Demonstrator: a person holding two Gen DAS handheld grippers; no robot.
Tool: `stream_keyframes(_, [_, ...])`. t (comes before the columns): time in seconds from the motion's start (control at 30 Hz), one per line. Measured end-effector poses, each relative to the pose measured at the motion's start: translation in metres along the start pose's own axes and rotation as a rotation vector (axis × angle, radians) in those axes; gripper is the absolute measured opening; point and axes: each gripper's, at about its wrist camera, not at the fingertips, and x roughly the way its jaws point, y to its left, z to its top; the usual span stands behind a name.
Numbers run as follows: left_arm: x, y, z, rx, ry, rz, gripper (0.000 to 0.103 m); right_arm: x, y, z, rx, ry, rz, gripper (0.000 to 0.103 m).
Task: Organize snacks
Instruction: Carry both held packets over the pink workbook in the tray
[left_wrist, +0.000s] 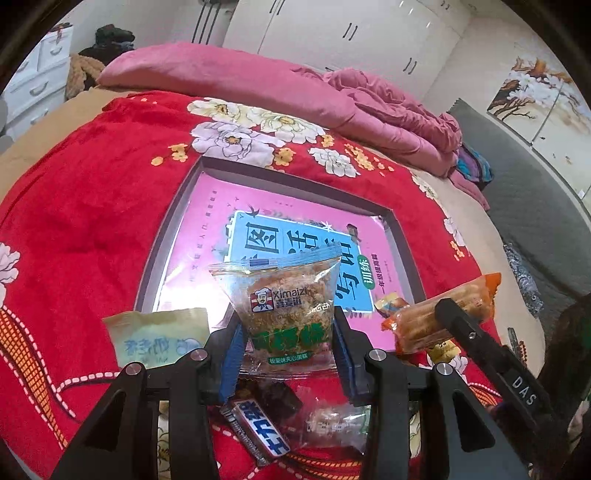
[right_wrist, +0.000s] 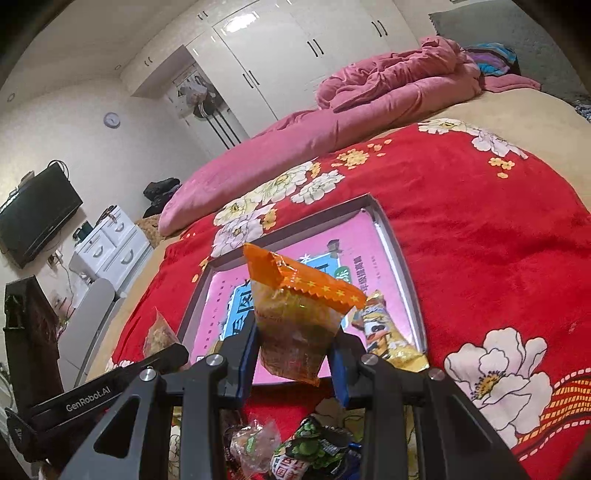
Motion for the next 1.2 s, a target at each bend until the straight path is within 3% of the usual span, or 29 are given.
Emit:
stream_keyframes(0.47, [0.030, -0.007, 0.005, 0.024, 0.027, -0.020, 0.045, 0.007, -0.012, 0.011, 0.027, -0.023, -0.045, 0.035])
stream_keyframes(1.2, [0.063, -0.016, 0.009, 0.101, 0.059, -0.013, 0.045, 0.050, -0.010, 0.002, 0.052, 0.115, 0.004, 0.035])
